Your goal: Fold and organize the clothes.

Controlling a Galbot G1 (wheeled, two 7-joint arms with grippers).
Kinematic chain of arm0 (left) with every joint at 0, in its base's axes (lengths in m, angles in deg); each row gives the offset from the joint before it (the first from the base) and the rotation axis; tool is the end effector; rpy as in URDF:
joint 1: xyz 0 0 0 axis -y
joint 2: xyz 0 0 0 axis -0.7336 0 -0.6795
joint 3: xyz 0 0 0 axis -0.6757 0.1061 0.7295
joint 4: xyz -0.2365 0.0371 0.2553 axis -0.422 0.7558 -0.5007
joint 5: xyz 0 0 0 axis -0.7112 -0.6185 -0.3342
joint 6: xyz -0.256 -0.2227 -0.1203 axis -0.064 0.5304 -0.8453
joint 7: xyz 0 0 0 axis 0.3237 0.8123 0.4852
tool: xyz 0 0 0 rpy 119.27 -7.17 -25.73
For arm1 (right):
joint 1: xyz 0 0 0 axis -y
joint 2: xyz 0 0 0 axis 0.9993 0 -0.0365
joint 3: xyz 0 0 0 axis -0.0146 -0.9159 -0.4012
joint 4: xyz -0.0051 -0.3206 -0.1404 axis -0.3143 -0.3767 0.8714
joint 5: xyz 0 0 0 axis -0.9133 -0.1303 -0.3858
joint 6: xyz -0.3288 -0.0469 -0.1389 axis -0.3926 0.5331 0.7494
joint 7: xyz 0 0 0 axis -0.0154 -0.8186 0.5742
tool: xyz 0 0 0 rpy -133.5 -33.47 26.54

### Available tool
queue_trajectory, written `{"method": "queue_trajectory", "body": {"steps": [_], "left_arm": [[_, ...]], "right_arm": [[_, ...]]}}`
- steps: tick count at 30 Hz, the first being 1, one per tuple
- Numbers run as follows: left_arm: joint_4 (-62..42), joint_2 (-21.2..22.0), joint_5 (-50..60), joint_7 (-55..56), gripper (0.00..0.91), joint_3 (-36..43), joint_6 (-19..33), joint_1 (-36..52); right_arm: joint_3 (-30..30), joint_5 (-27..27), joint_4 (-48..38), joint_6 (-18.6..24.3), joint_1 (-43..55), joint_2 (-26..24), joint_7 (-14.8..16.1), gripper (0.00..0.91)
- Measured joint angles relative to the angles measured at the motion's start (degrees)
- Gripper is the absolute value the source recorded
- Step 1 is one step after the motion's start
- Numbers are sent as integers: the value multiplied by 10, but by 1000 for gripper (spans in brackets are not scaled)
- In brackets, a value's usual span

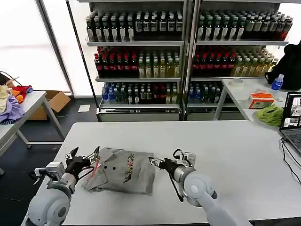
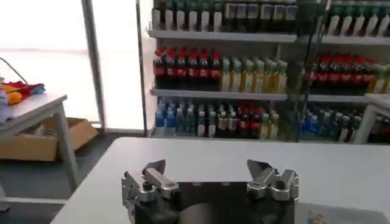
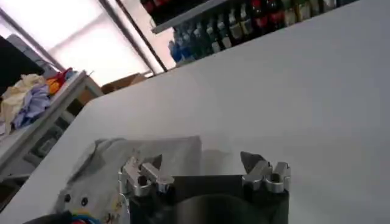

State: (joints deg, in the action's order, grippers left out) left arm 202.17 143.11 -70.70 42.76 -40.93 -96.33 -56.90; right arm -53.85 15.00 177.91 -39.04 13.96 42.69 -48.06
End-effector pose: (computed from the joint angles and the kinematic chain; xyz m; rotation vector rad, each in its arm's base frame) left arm 0.2630 0.0833 -0.2058 0.0128 -2.7849 0.0327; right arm 0.3487 0.0727 -0.2484 0.5123 -2.3423 -0.4822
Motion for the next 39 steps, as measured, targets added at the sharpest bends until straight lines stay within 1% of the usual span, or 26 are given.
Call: {"method": "queue_trajectory", "body": {"steps": [3, 4, 5, 6, 7, 9, 10, 22, 33, 38, 39], "left_arm": [[-3, -1, -1, 0, 907, -7, 0, 0], [-4, -1, -1, 0, 907, -8, 0, 0], [-5, -2, -1, 0, 907, -9, 0, 1], [-6, -2, -1, 0, 907, -10, 0, 1], [-6, -3, -1, 0, 907, -12, 0, 1], [-6, -3, -1, 0, 907, -13, 0, 1], [-6, -2, -1, 1, 907, -14, 0, 1], [-4, 9, 4, 1, 907, -14, -1, -10], [-1, 16, 10, 2, 907, -14, -1, -9], [2, 15, 10, 1, 907, -12, -2, -6], [2, 14, 10, 1, 907, -13, -2, -6]], "right_arm": [[-13, -1, -18, 0, 9, 13, 0, 907], [-16, -2, -23, 0, 12, 18, 0, 887], [-19, -3, -27, 0, 14, 21, -1, 856], [-22, -4, -30, 0, 16, 24, -1, 766], [-25, -6, -34, 0, 18, 27, -2, 695], [-30, -8, -39, 0, 20, 31, -4, 71], [-32, -9, -41, 0, 20, 32, -6, 0], [-38, -30, -46, 0, 18, 32, -6, 0], [-18, -41, -22, 0, 14, 3, -2, 0], [-18, -49, -20, 0, 10, -1, 1, 0], [-18, -51, -20, 0, 9, 0, 2, 746]]}}
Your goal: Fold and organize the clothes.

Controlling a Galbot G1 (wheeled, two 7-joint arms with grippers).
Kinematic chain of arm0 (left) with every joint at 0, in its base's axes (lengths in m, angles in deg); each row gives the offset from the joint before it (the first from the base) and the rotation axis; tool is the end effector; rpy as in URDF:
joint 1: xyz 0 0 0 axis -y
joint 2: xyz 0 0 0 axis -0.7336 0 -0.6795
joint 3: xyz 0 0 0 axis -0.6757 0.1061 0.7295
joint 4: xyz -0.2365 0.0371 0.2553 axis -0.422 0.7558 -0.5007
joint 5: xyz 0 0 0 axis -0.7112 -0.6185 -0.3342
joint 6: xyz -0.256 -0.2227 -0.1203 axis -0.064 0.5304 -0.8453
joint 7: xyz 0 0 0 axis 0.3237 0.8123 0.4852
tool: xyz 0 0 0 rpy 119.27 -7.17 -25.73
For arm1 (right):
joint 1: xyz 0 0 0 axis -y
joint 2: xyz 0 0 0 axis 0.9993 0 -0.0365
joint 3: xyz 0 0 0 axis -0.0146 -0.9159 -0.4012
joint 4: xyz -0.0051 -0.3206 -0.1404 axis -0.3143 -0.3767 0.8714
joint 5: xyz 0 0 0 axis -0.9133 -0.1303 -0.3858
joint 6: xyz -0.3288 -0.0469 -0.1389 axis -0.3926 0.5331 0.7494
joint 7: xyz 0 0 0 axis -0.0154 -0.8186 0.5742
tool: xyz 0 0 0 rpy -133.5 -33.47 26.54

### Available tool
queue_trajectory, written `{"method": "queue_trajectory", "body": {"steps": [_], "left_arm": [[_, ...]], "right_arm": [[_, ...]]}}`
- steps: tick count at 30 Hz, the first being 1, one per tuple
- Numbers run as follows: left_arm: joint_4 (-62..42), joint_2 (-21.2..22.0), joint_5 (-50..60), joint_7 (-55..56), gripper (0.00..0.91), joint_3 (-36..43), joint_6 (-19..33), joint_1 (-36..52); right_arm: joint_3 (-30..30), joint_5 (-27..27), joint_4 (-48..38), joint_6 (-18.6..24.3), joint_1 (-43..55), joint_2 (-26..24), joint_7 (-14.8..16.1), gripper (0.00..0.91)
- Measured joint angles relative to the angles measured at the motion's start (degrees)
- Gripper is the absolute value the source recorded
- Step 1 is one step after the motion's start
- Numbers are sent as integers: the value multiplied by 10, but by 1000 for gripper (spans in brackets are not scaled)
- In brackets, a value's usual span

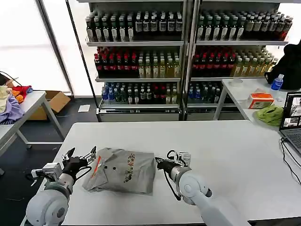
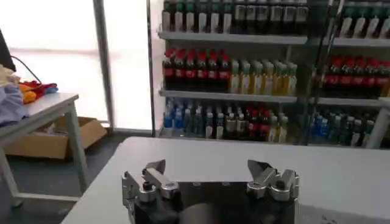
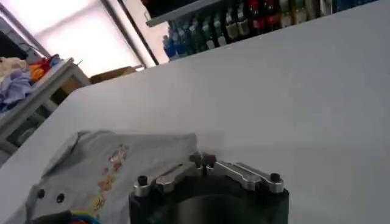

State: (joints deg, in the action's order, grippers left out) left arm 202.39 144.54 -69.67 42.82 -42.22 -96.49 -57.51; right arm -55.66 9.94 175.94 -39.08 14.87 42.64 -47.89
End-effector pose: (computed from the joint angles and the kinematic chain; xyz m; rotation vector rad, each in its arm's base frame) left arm 0.2606 0.0853 -0.2061 0.0515 -2.7905 0.0423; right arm 0.3522 0.0775 -0.2587 0.4806 -2.3805 -0.3677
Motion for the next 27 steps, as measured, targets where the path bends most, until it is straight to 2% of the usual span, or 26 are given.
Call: {"method": "queue_trajectory", "body": {"steps": [1, 15, 21, 23, 24, 25, 26, 27], "left_arm": [[1, -1, 0, 0, 907, -1, 0, -1], [6, 6, 8, -3, 907, 6, 0, -11], [4, 8, 10, -4, 907, 7, 0, -12], [4, 9, 10, -4, 907, 7, 0, -13], [4, 9, 10, -4, 907, 7, 0, -13], [4, 10, 10, -4, 907, 6, 0, -14], [5, 10, 10, -4, 907, 6, 0, -14], [5, 10, 10, -4, 907, 6, 0, -15]], "right_arm": [[0, -3, 2, 0, -2, 1, 2, 907], [13, -23, 26, -1, -24, 6, 12, 897], [4, -32, 15, -1, -21, 17, 13, 665], [-1, -34, 9, -1, -18, 22, 12, 524], [-3, -35, 7, -1, -18, 24, 11, 383], [-4, -37, 4, -1, -16, 26, 10, 322], [-6, -38, 2, -1, -16, 28, 10, 0], [-8, -39, -1, -1, -16, 30, 9, 0]]}}
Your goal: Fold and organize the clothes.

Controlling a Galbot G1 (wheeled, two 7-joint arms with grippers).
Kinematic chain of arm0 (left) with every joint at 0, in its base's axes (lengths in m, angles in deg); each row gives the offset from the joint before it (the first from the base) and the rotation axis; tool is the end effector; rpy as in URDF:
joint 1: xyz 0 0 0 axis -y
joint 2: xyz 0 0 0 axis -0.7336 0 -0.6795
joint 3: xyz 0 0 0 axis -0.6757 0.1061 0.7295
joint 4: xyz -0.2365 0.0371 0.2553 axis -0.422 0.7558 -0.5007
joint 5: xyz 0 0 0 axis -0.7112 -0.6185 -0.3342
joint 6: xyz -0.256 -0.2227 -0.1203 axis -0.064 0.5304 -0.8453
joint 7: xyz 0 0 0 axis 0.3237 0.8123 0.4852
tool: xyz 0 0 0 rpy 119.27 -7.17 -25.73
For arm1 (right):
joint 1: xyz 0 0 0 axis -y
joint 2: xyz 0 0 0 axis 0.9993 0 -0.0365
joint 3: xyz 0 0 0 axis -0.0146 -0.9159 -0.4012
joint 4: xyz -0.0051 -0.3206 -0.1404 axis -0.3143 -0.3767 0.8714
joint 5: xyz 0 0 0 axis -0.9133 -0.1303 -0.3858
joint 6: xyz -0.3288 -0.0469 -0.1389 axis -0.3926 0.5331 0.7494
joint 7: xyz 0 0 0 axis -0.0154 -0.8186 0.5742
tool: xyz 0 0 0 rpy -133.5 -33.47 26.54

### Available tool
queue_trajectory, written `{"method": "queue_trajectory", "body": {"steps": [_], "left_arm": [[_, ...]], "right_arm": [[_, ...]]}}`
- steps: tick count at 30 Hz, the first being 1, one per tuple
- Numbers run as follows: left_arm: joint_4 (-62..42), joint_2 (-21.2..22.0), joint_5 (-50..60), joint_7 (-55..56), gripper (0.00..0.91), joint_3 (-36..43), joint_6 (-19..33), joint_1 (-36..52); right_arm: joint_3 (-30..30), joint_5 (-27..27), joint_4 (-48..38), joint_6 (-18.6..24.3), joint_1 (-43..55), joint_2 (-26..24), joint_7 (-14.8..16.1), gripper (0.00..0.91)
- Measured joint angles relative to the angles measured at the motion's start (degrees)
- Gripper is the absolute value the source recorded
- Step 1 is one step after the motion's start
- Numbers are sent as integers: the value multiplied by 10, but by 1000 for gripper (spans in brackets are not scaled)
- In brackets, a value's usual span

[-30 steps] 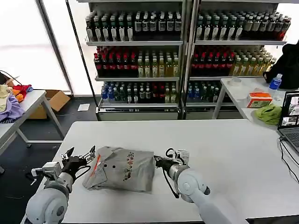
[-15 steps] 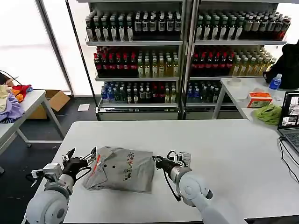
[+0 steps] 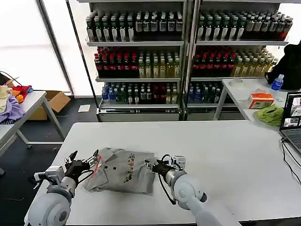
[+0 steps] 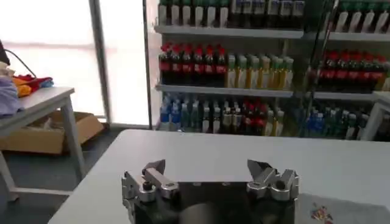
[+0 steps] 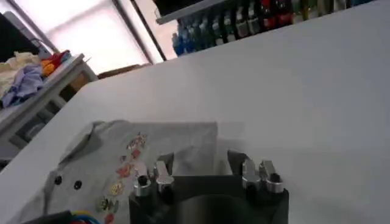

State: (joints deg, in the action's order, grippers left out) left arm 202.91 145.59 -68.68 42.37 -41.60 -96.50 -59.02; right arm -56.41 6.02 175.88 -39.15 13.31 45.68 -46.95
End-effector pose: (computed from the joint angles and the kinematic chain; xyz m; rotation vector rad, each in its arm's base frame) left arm 0.2532 0.0786 -0.2131 0.0334 -2.7710 0.0493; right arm 0.3419 0.0983 -0.2658 0.5155 -2.3818 -0.3619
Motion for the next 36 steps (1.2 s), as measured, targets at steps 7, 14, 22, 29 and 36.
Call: {"method": "queue_trajectory", "body": {"steps": [7, 14, 22, 29, 36], "left_arm": [[-2, 2, -1, 0, 907, 1, 0, 1], [-5, 3, -1, 0, 907, 6, 0, 5], [-4, 3, -1, 1, 907, 6, 0, 4], [2, 4, -2, 1, 907, 4, 0, 8], [4, 11, -1, 1, 907, 6, 0, 14]], "right_arm": [[-6, -9, -15, 1, 1, 15, -3, 0], [-6, -12, -19, 1, -1, 20, -4, 0], [0, -10, -12, 1, 0, 6, -1, 0], [15, -1, 12, 0, -6, -38, 7, 0], [42, -9, 16, 0, -5, -105, 18, 0]]}}
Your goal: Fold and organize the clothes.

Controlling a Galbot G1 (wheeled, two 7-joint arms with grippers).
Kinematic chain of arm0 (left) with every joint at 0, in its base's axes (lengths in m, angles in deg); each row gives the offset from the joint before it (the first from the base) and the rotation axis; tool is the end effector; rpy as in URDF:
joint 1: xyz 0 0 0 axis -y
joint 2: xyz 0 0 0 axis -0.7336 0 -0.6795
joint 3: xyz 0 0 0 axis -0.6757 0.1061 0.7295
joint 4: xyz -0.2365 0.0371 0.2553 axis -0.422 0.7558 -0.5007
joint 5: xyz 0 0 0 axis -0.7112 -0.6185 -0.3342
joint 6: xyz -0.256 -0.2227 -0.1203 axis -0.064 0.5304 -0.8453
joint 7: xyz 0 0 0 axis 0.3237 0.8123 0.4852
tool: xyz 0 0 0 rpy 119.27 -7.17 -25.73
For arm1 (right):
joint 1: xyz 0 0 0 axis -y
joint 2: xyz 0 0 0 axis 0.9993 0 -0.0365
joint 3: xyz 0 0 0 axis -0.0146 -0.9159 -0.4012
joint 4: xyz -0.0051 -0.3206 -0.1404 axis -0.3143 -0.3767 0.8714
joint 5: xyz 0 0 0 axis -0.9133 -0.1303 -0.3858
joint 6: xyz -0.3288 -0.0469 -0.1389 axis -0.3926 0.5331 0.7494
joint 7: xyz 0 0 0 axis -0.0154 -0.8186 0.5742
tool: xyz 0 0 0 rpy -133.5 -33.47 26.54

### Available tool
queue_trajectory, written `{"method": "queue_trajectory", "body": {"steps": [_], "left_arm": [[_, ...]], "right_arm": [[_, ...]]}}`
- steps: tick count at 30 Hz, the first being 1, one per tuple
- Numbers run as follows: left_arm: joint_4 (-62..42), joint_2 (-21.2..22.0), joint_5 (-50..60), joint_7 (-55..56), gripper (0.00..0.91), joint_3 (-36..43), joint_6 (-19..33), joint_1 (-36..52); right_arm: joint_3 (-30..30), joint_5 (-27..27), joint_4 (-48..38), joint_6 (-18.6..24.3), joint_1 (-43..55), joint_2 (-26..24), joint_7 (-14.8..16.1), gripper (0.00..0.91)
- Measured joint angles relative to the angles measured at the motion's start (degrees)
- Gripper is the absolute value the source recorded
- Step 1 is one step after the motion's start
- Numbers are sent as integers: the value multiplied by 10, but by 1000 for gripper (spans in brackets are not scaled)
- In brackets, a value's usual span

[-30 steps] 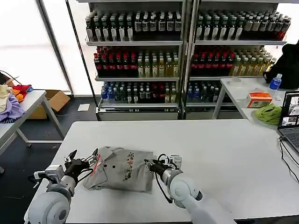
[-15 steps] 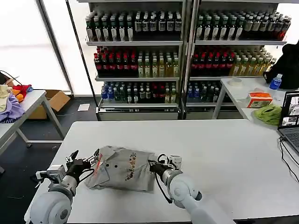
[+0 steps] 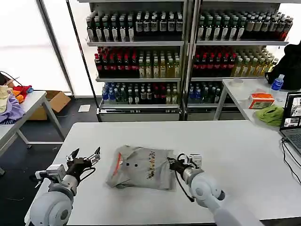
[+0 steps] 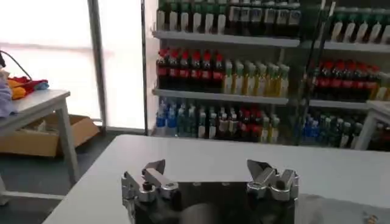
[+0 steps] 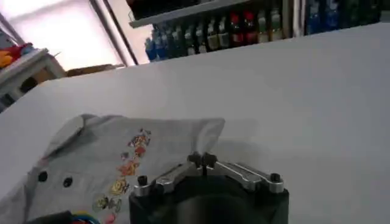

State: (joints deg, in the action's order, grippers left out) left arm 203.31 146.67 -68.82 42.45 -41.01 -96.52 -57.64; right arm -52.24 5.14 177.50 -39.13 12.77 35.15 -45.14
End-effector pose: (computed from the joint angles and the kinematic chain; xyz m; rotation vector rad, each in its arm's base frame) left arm 0.2568 0.0723 -0.2076 0.0183 -2.7946 0.0806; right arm 0.3501 0.0228 -0.2593 0.3873 -2.4602 -0.2018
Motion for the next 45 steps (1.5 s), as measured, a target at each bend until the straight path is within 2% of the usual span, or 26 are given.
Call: {"method": "queue_trajectory", "body": {"steps": [7, 9, 10, 11, 12, 21, 28, 35, 45], "left_arm": [[7, 8, 2, -1, 907, 2, 0, -1], [9, 10, 3, -1, 907, 2, 0, -3], [10, 11, 3, -1, 907, 2, 0, -4], [10, 12, 4, -1, 907, 2, 0, -5], [12, 13, 5, -1, 907, 2, 0, -7], [22, 19, 11, -3, 907, 2, 0, -18], [24, 23, 16, -5, 907, 6, 0, -21], [21, 28, 21, -6, 907, 13, 0, -22], [19, 25, 22, -8, 907, 10, 1, -25]], "right_arm": [[34, -42, -14, 1, 5, -39, 18, 0], [43, -61, -21, 1, 4, -44, 24, 71], [48, -70, -24, 1, 4, -47, 27, 222], [52, -81, -28, 1, 3, -49, 30, 534], [56, -90, -32, 1, 2, -50, 32, 907], [91, -172, -33, 5, -14, -48, 37, 907], [120, -201, 30, 2, -59, -55, 35, 907], [121, -152, 102, 0, -124, -75, 18, 907], [109, -74, 136, -1, -171, -80, -9, 907]]}}
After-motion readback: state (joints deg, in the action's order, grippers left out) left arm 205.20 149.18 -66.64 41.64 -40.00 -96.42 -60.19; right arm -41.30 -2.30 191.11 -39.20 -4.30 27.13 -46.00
